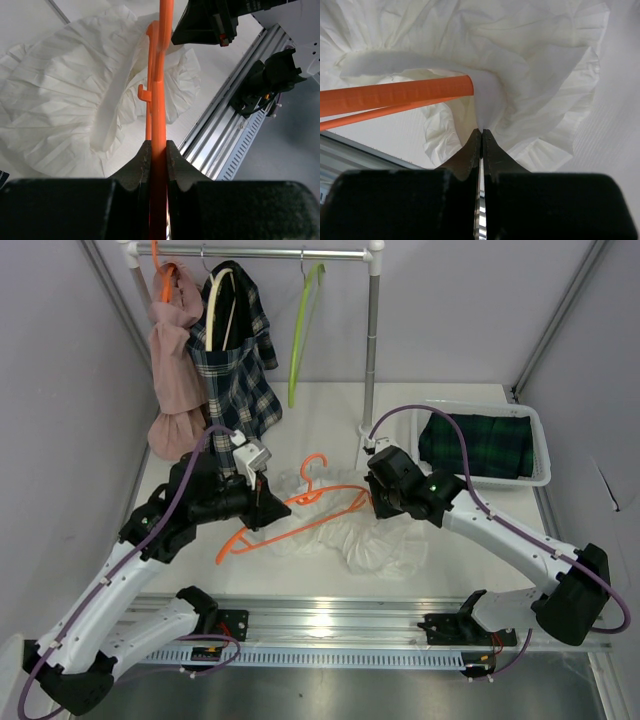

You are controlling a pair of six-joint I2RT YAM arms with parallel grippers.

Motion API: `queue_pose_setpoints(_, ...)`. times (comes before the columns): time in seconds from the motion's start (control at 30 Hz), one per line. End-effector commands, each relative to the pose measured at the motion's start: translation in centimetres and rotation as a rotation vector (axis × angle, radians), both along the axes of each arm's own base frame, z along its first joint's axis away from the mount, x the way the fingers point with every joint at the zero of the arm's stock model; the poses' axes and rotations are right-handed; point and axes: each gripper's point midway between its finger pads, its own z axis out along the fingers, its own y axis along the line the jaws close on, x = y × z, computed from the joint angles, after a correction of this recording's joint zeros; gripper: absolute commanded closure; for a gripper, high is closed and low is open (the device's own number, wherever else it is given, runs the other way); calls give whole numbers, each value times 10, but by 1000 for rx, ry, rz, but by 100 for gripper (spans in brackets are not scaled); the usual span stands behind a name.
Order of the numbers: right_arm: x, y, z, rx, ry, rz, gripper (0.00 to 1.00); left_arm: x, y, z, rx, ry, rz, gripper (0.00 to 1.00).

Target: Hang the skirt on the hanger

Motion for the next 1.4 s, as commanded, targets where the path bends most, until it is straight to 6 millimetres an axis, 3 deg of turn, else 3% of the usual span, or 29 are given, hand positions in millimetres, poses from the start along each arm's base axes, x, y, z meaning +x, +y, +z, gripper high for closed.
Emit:
queue_pose_setpoints(0.0,-2,-6,10,-6,-32,-3,98,6,-2,33,-34,-101,-7,100)
queue_pose_setpoints(0.23,0,-4,20,9,-59,-4,98,-7,-22,4,-56,-7,-131,100)
queue_pose_setpoints(0.4,13,0,40,2,-97,-12,97,-16,-31,-18,-22,32,-173,100)
queue_pose_setpoints(0.73,7,21,80,57,-139,48,98,-3,-47,-18,-44,14,-176,100)
queue_pose_setpoints(0.87,-4,24,90,60,-149,56,98,18,-51,-18,-30,-7,-106,100)
queue_pose_setpoints(1.03,-19,21,89,65,-139,50,97,28,-61,-5,-104,-57,-92,100)
queue_pose_setpoints(1.1,-22,16,77,45,-128,45,96,23,-67,-2,-136,-48,-135,100)
queue_pose_setpoints(1.17,-24,14,62,24,-106,44,97,27,-74,-12,-140,-26,-144,100)
queue_pose_setpoints(1.37,-29,22,49,80,-112,61,96,24,-97,-50,-146,49,-201,100)
